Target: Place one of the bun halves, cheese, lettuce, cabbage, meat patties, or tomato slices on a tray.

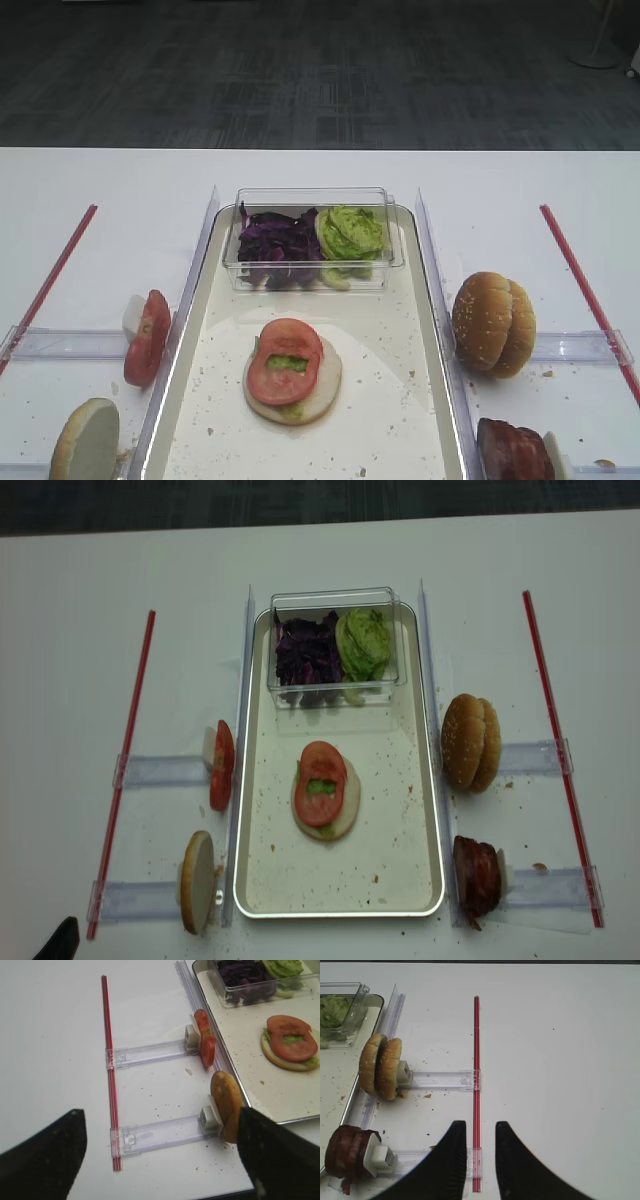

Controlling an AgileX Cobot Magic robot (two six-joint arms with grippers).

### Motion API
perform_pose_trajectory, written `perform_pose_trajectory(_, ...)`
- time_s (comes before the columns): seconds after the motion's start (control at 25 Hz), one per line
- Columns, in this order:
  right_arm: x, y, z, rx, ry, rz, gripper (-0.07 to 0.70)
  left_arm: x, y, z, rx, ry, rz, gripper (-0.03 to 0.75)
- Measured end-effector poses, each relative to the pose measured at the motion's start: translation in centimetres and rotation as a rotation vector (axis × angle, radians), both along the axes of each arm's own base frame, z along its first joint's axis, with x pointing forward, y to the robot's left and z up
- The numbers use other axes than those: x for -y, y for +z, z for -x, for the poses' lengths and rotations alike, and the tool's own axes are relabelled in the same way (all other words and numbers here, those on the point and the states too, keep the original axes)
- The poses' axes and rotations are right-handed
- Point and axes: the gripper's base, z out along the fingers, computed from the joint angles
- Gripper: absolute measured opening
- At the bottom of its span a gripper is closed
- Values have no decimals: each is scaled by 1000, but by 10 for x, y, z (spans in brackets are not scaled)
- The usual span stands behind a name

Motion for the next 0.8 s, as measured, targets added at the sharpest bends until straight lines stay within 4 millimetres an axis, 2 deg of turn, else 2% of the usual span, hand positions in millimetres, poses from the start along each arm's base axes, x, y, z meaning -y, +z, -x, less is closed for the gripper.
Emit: perform_pose_trajectory(0.8, 0, 0, 0, 0, 0, 0, 193, 0, 0, 0, 0, 0, 0, 565)
